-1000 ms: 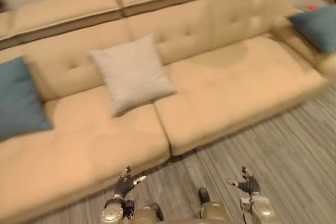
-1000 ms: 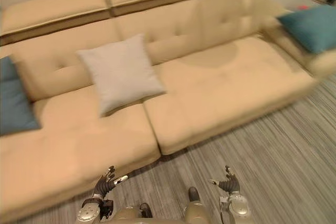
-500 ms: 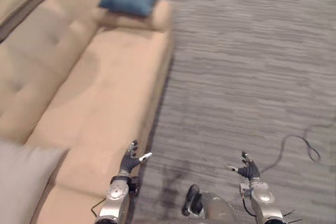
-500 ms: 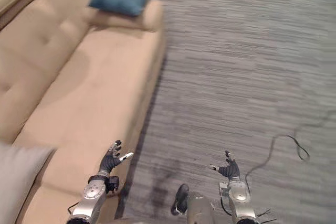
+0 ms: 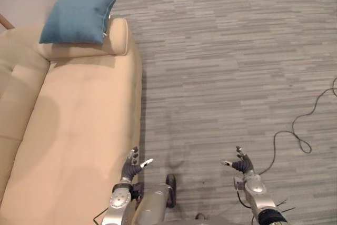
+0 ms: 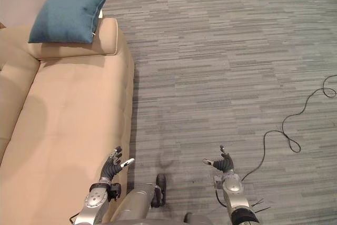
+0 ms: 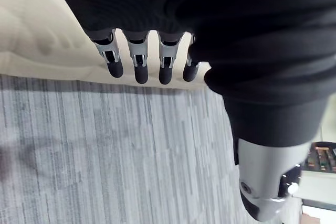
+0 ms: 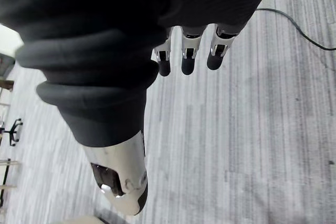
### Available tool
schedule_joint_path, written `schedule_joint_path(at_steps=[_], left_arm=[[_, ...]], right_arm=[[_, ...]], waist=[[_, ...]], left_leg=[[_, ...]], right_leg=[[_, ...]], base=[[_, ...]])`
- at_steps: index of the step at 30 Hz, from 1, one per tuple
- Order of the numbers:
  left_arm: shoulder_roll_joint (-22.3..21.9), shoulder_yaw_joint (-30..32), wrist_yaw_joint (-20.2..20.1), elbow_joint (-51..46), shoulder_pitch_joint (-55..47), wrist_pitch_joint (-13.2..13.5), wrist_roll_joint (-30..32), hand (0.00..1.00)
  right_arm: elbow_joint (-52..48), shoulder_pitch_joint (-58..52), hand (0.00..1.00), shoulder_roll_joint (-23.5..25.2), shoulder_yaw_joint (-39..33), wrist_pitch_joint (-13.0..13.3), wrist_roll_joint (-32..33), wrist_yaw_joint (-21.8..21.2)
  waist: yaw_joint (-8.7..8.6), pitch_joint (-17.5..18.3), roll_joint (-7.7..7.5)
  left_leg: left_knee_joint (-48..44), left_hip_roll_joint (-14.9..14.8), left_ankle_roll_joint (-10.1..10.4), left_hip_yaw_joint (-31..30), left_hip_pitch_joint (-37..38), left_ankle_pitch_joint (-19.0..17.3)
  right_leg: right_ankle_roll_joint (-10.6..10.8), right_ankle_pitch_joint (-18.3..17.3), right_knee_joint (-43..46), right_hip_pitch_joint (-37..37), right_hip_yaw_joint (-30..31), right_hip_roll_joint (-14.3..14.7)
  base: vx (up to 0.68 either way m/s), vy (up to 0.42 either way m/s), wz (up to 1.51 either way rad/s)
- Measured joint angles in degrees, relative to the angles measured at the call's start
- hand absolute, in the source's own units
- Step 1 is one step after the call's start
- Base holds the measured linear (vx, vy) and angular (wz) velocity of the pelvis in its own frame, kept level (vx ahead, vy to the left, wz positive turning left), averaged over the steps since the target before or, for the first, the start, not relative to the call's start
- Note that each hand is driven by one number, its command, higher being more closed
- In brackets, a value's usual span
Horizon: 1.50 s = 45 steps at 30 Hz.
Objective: Pick up cushions and gather them together orderly.
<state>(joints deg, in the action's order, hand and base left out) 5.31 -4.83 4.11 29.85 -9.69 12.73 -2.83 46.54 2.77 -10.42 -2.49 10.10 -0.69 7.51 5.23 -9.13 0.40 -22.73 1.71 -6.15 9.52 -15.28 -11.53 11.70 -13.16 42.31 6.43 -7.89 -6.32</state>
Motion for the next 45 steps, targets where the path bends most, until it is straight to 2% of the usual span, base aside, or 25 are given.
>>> schedule_joint_path(at_steps=[1,3,7,9,11,12,13,14,16,17,20,22,24,25,26,27,29,31,33,35,37,40,42,44,45], left_arm=[[0.3,-0.4,-0.1,0.0,0.0,-0.1,0.0,0.00],[1.2,-1.9,0.0,-0.1,-0.2,-0.1,0.0,0.00],[2.4,-1.9,0.1,-0.3,1.9,-0.1,-0.1,0.00],[2.1,-1.9,0.1,0.7,3.2,-0.4,0.0,0.00],[2.4,-1.8,0.9,1.8,3.4,-0.5,0.1,0.00],[2.9,-1.8,1.2,2.5,3.2,-0.5,0.2,0.00],[2.5,-1.8,1.3,3.7,2.9,-0.5,0.2,0.00],[1.6,-1.8,1.3,4.1,2.9,-0.5,0.2,0.00],[0.3,-1.7,1.3,4.3,3.3,-0.4,0.1,0.00],[-0.6,-1.4,1.2,4.5,3.1,-0.5,0.0,0.00],[-0.8,-1.4,1.1,4.2,3.6,-0.4,-0.1,0.00],[-0.4,-1.4,1.1,3.1,3.3,-0.2,-0.1,0.00],[-0.6,-1.8,1.0,2.2,3.5,0.0,0.0,0.00],[-0.6,-1.8,1.0,2.2,3.2,-0.1,0.0,0.00],[-0.6,-1.7,1.0,2.2,2.2,0.0,0.0,0.00],[-0.7,-1.2,1.1,2.6,1.6,-0.3,0.0,0.00],[-0.7,0.8,1.3,1.9,2.2,-0.3,0.0,0.00],[-1.8,2.2,1.3,1.5,1.3,-0.4,0.0,0.00],[-1.4,2.1,1.3,1.5,-0.7,-0.4,0.0,0.00],[-0.3,2.0,1.4,1.5,-1.8,-0.7,0.0,0.00],[0.1,2.0,2.0,1.4,-2.0,-0.8,-0.1,0.00],[0.3,2.0,2.4,1.7,-0.3,-0.8,-0.6,0.00],[0.1,2.0,2.4,2.5,1.1,-0.8,-0.6,0.00],[0.0,2.0,2.5,3.0,1.6,-0.7,-0.5,0.00],[0.4,2.1,2.5,3.8,1.6,-0.5,-0.5,0.00]], right_arm=[[0.0,-0.3,0.00,0.4,0.0,0.0,-0.1,0.0],[0.0,-2.4,0.00,0.8,0.0,-0.2,-1.3,-0.1],[0.0,-2.5,0.00,0.5,0.0,-0.2,-1.6,-0.2],[0.1,-2.5,0.00,-0.5,0.0,-0.4,-1.6,-0.2],[0.1,-2.8,0.00,-0.5,0.0,-0.7,-1.6,-0.3],[0.0,-3.5,0.00,-0.4,0.0,-0.7,-1.6,-0.3],[0.0,-4.5,0.00,-0.5,-0.6,-1.0,-1.7,-0.4],[0.0,-4.5,0.00,-0.9,-0.9,-1.3,-1.7,-0.4],[-0.1,-4.1,0.00,-1.1,-1.1,-1.6,-1.6,-0.4],[-0.4,-3.5,0.00,-1.3,-0.8,-1.6,-1.5,-0.4],[-1.3,-2.4,0.00,-0.6,-1.0,-1.2,-0.2,0.0],[-2.0,-2.4,0.00,-0.7,-1.3,-0.7,0.8,0.0],[-1.9,-1.7,0.00,-2.0,-2.6,-0.2,0.8,0.1],[-1.8,-1.8,0.00,-2.0,-3.5,-0.2,0.8,0.1],[-1.0,-2.2,0.00,-2.4,-4.0,-0.2,0.8,0.2],[0.7,-1.9,0.00,-1.5,-4.0,-0.6,0.8,0.2],[1.0,-1.7,0.00,-1.1,-3.2,-0.5,0.6,0.0],[2.0,-1.0,0.00,-1.1,-3.3,-0.5,0.6,-0.1],[2.2,-1.3,0.00,-0.4,-3.2,-0.4,0.2,-0.1],[2.2,-2.2,0.00,0.6,-3.2,-0.4,-0.1,-0.3],[2.3,-3.1,0.00,1.0,-3.1,-0.4,-0.5,-0.3],[2.1,-4.0,0.00,0.7,-3.1,-0.4,-0.5,-0.5],[1.9,-5.3,0.00,0.5,-3.2,-0.4,-0.5,-0.5],[1.9,-7.3,0.00,0.4,-3.2,-0.4,-0.5,-0.5],[2.0,-8.8,0.00,0.8,-3.1,-0.5,-0.5,-0.5]], waist=[[-0.35,0.0,-0.31],[-1.64,0.2,-0.17],[-2.96,-0.1,0.55],[-3.58,-1.1,2.16],[-4.45,-1.0,1.57],[-4.70,-0.4,0.48],[-5.34,0.9,1.11],[-5.48,1.2,2.49],[-5.71,0.8,4.82],[-4.41,0.2,5.56],[-2.73,-1.5,3.48],[-1.90,-1.7,1.66],[-1.08,-2.0,2.69],[-1.10,-2.0,3.09],[-0.92,-1.7,4.71],[-0.37,-1.5,3.53],[0.66,-1.2,2.19],[1.82,-1.2,2.10],[1.33,-0.5,0.90],[0.41,0.2,-0.29],[0.01,0.3,-0.14],[-1.33,0.2,1.31],[-1.75,0.0,1.68],[-1.82,0.3,0.81],[-1.63,0.5,-0.72]], left_leg=[[0.2,0.6,-0.4,-0.3,2.3,-1.0],[2.4,1.4,-0.8,-2.3,10.0,-2.4],[9.4,0.7,-0.3,-6.2,18.3,-2.7],[11.6,-1.1,0.5,-6.9,21.8,-2.8],[12.1,-1.6,5.1,-8.6,26.3,-4.9],[11.1,-1.5,7.4,-9.8,28.2,-6.3],[5.7,-2.9,9.2,-11.4,27.9,-7.5],[2.5,-4.0,9.4,-11.4,26.6,-7.4],[-13.2,-7.6,13.7,-10.1,19.7,-2.0],[-27.9,-11.1,15.0,-7.9,12.9,7.3],[-42.3,-14.5,7.8,-0.5,2.5,1.3],[-36.5,-12.4,6.8,1.7,-2.5,-0.6],[-17.5,-9.7,7.2,1.9,-8.5,-0.5],[-10.5,-8.8,8.3,1.9,-8.4,0.7],[2.2,-8.1,7.9,3.0,-7.5,8.6],[3.6,-6.2,3.3,4.7,-5.0,10.0],[1.2,-4.5,1.2,4.8,-5.9,6.9],[-3.4,-4.6,-0.7,5.0,-5.3,2.3],[-3.1,-2.2,-0.6,3.9,0.7,-3.0],[-1.2,0.4,-1.0,0.7,5.9,-4.3],[1.3,1.3,-1.0,-2.3,11.1,-4.3],[5.0,0.6,-1.0,-10.2,16.9,-4.3],[4.6,-0.1,-0.5,-13.9,18.8,-4.5],[3.2,-0.3,4.4,-17.7,20.9,-7.3],[0.5,0.3,7.0,-19.9,21.9,-10.1]], right_leg=[[1.1,1.4,6.6,2.0,-0.3,-1.5],[-4.9,-1.7,18.0,6.0,-4.9,-5.8],[-8.6,-3.8,3.0,16.3,-8.7,-5.7],[-7.5,0.8,-14.1,18.3,-6.3,-2.3],[-6.9,12.3,-33.4,18.0,-0.8,0.6],[-8.3,13.9,-33.8,18.0,0.2,0.6],[-9.9,21.8,-27.7,19.1,0.9,0.7],[-10.2,19.6,-25.4,19.3,-0.2,1.5],[-11.7,15.7,-23.8,17.0,-2.5,3.0],[-12.4,14.1,-25.6,12.8,-3.1,4.5],[-13.8,13.1,-33.9,-1.0,-3.2,5.1],[-12.5,11.3,-37.7,-6.2,-3.7,3.2],[-9.7,8.6,-39.8,-10.0,-5.1,2.4],[-9.1,7.7,-40.0,-11.0,-5.5,2.2],[-7.6,5.7,-40.5,-13.7,-5.9,2.7],[-7.4,4.5,-40.5,-15.6,-5.4,1.2],[-7.3,5.2,-39.5,-15.3,-5.3,-0.3],[-4.8,3.9,-31.4,-14.2,-4.0,-1.8],[4.1,6.4,-4.6,-5.6,-0.5,-6.0],[2.5,5.2,13.9,1.3,-0.2,-8.1],[-2.1,1.8,16.3,4.6,-2.8,-8.1],[-7.4,-2.2,2.4,11.0,-3.4,-2.7],[-6.9,-0.5,-11.5,13.5,3.6,1.4],[-5.7,9.0,-26.3,13.4,12.0,3.1],[-5.5,18.2,-27.5,13.1,13.5,1.7]], base=[[0.58,0.164,0.21],[0.65,0.123,0.41],[0.57,0.016,0.33],[0.55,-0.054,0.48],[0.66,-0.138,0.57],[0.95,-0.285,0.84],[0.71,-0.228,0.75],[0.72,-0.228,0.70],[0.56,-0.184,0.31],[0.68,-0.224,0.06],[0.61,-0.145,0.08],[0.56,-0.056,0.19],[0.56,0.092,0.18],[0.52,0.181,0.20],[0.58,0.185,0.20],[0.59,0.182,0.23],[0.53,0.175,0.26],[0.50,0.196,0.17],[0.50,0.210,0.33],[0.48,0.105,0.73],[0.55,0.030,0.82],[0.61,-0.076,1.20],[0.45,-0.137,1.44],[0.52,-0.275,1.58],[0.62,-0.377,1.46]])
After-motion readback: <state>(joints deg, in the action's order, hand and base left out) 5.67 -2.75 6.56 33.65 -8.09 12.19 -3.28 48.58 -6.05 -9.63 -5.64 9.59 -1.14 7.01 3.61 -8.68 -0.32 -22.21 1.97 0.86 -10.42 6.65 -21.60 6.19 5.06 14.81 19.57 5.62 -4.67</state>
